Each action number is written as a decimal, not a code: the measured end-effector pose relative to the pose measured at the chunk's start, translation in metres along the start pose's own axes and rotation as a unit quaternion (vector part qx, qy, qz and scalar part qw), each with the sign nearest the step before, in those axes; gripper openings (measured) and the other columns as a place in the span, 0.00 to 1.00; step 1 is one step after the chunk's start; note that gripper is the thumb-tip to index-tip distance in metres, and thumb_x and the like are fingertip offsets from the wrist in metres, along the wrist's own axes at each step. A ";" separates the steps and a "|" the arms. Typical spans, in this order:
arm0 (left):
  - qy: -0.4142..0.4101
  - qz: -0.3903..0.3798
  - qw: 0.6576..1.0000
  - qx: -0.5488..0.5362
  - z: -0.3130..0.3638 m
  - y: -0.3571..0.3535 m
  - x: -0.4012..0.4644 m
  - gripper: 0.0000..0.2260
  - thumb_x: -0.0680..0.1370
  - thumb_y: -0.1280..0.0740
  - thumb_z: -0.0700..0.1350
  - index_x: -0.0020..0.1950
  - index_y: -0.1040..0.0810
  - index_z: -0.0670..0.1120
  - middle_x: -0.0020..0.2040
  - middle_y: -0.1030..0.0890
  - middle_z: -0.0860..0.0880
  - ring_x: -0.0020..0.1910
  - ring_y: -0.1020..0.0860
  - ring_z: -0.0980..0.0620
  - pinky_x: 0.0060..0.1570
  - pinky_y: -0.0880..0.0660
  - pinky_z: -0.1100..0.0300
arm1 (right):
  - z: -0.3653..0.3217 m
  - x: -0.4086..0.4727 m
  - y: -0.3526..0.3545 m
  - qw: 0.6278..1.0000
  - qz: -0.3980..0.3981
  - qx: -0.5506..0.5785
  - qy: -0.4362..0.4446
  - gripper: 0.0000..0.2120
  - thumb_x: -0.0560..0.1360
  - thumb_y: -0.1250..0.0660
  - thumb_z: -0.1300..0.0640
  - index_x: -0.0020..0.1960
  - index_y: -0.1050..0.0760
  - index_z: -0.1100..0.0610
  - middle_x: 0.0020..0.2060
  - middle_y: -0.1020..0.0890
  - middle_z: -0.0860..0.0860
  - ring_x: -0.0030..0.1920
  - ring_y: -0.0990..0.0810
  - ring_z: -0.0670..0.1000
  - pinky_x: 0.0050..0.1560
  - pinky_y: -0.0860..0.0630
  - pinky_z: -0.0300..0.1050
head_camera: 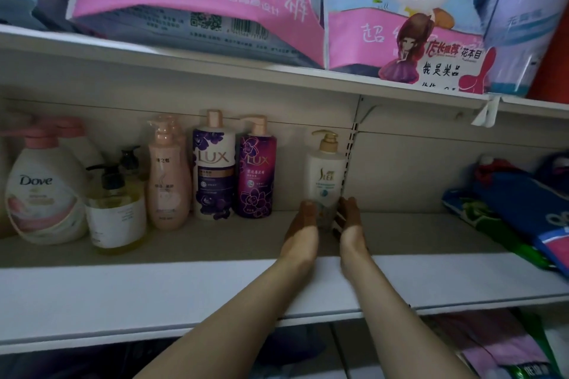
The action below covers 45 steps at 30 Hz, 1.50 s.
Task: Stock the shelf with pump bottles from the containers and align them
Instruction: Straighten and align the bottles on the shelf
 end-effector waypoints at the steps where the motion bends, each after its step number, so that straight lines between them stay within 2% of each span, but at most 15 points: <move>1: -0.007 0.009 1.000 -0.001 -0.001 0.002 0.001 0.29 0.80 0.52 0.67 0.75 0.31 0.54 0.74 0.29 0.48 0.72 0.31 0.47 0.66 0.38 0.60 | 0.000 0.000 -0.004 1.000 -0.003 0.003 0.001 0.23 0.84 0.47 0.44 0.68 0.26 0.57 0.63 0.20 0.56 0.57 0.20 0.53 0.59 0.24 0.47; 5: -0.029 0.033 0.999 -0.003 -0.003 0.011 0.008 0.29 0.81 0.52 0.67 0.77 0.34 0.55 0.75 0.31 0.49 0.72 0.32 0.48 0.71 0.38 0.58 | 0.004 -0.001 -0.020 1.000 -0.016 0.016 -0.017 0.21 0.84 0.45 0.47 0.69 0.26 0.59 0.63 0.20 0.58 0.64 0.22 0.58 0.67 0.27 0.53; 8: -0.038 0.036 0.999 0.007 -0.002 0.016 0.017 0.27 0.82 0.52 0.65 0.74 0.31 0.54 0.72 0.27 0.48 0.69 0.28 0.48 0.67 0.35 0.58 | 0.009 0.003 -0.029 0.999 -0.016 0.036 -0.035 0.22 0.84 0.43 0.49 0.71 0.28 0.60 0.65 0.21 0.58 0.66 0.23 0.58 0.70 0.29 0.55; 12: -0.021 0.034 0.999 0.004 0.001 0.022 0.027 0.26 0.83 0.51 0.62 0.75 0.32 0.51 0.73 0.28 0.46 0.70 0.29 0.46 0.72 0.35 0.53 | 0.013 0.011 -0.037 0.998 -0.015 0.036 -0.040 0.21 0.83 0.40 0.50 0.71 0.27 0.59 0.66 0.22 0.58 0.66 0.23 0.56 0.71 0.30 0.56; 14: -0.020 0.037 0.999 -0.005 0.004 0.026 0.030 0.25 0.84 0.50 0.60 0.76 0.34 0.51 0.74 0.29 0.46 0.71 0.30 0.46 0.73 0.36 0.51 | 0.015 0.012 -0.041 0.999 -0.027 0.021 -0.028 0.16 0.83 0.39 0.50 0.66 0.25 0.56 0.66 0.22 0.57 0.62 0.22 0.54 0.71 0.30 0.55; 16: -0.034 0.046 0.998 -0.020 0.003 0.030 0.028 0.24 0.84 0.49 0.59 0.75 0.32 0.51 0.73 0.28 0.47 0.70 0.29 0.48 0.71 0.36 0.57 | 0.018 0.012 -0.042 1.000 -0.022 -0.003 -0.005 0.11 0.82 0.38 0.50 0.62 0.24 0.52 0.65 0.21 0.55 0.59 0.21 0.52 0.70 0.29 0.55; 18: -0.063 0.062 0.996 -0.021 0.001 0.035 0.020 0.22 0.84 0.48 0.59 0.73 0.29 0.53 0.71 0.26 0.50 0.66 0.28 0.53 0.64 0.36 0.64 | 0.021 0.013 -0.038 0.998 0.015 -0.044 0.049 0.14 0.82 0.37 0.50 0.65 0.25 0.53 0.66 0.22 0.56 0.65 0.23 0.55 0.70 0.29 0.58; 21: -0.090 0.071 0.993 -0.039 0.002 0.037 0.011 0.14 0.83 0.47 0.59 0.62 0.25 0.59 0.67 0.23 0.52 0.57 0.26 0.59 0.59 0.35 0.66 | 0.017 0.010 -0.035 0.991 0.048 -0.065 0.107 0.13 0.80 0.36 0.49 0.61 0.24 0.53 0.57 0.18 0.58 0.60 0.20 0.59 0.64 0.24 0.59; 24: -0.082 0.057 0.994 -0.044 0.002 0.033 0.012 0.19 0.83 0.46 0.59 0.68 0.26 0.53 0.67 0.24 0.50 0.58 0.28 0.58 0.60 0.35 0.65 | 0.019 0.009 -0.035 0.992 0.021 -0.081 0.093 0.18 0.73 0.37 0.40 0.58 0.24 0.48 0.49 0.16 0.51 0.55 0.17 0.56 0.60 0.22 0.54; 26: -0.075 0.062 0.994 -0.046 0.003 0.033 0.016 0.22 0.83 0.47 0.59 0.71 0.27 0.50 0.68 0.24 0.49 0.57 0.29 0.58 0.59 0.36 0.65 | 0.023 0.012 -0.034 0.993 0.012 -0.085 0.087 0.18 0.72 0.37 0.39 0.58 0.25 0.46 0.49 0.16 0.50 0.55 0.17 0.54 0.62 0.23 0.56; 29: -0.067 0.064 0.995 -0.037 0.003 0.032 0.024 0.22 0.83 0.47 0.59 0.71 0.27 0.49 0.69 0.25 0.48 0.58 0.28 0.56 0.58 0.36 0.65 | 0.027 0.020 -0.036 0.993 0.001 -0.082 0.080 0.08 0.81 0.37 0.48 0.59 0.25 0.47 0.52 0.16 0.52 0.55 0.18 0.54 0.62 0.23 0.57; 33: -0.039 0.063 0.997 -0.032 0.004 0.030 0.033 0.24 0.83 0.48 0.60 0.72 0.28 0.49 0.71 0.27 0.47 0.68 0.28 0.50 0.60 0.37 0.65 | 0.031 0.024 -0.038 0.994 -0.022 -0.074 0.076 0.10 0.83 0.38 0.53 0.63 0.25 0.51 0.58 0.18 0.55 0.57 0.18 0.52 0.63 0.24 0.52; 38: -0.027 0.056 0.996 -0.067 0.000 0.031 0.037 0.18 0.81 0.46 0.63 0.62 0.25 0.57 0.67 0.23 0.47 0.57 0.26 0.54 0.60 0.34 0.62 | 0.033 0.027 -0.038 0.995 -0.041 -0.055 0.067 0.10 0.83 0.39 0.55 0.63 0.26 0.52 0.58 0.18 0.55 0.58 0.18 0.52 0.51 0.24 0.37; 42: -0.026 0.061 0.994 -0.082 -0.005 0.033 0.040 0.23 0.80 0.46 0.65 0.67 0.25 0.54 0.65 0.23 0.47 0.56 0.26 0.54 0.60 0.33 0.61 | 0.038 0.030 -0.036 0.994 -0.049 -0.063 0.068 0.12 0.82 0.38 0.54 0.65 0.26 0.51 0.60 0.18 0.55 0.60 0.19 0.53 0.53 0.24 0.40; 45: -0.033 0.057 0.994 -0.083 -0.005 0.032 0.039 0.22 0.81 0.46 0.64 0.66 0.25 0.55 0.66 0.23 0.47 0.55 0.27 0.55 0.58 0.35 0.63 | 0.040 0.031 -0.036 0.992 -0.053 -0.088 0.071 0.15 0.79 0.34 0.48 0.65 0.25 0.48 0.60 0.18 0.54 0.60 0.19 0.52 0.62 0.24 0.49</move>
Point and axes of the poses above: each hand's wrist, its own x-axis towards the middle knuckle, its own y-axis out of the back of the hand, z = x × y, the point moved 4 cm from there along x, towards the middle knuckle
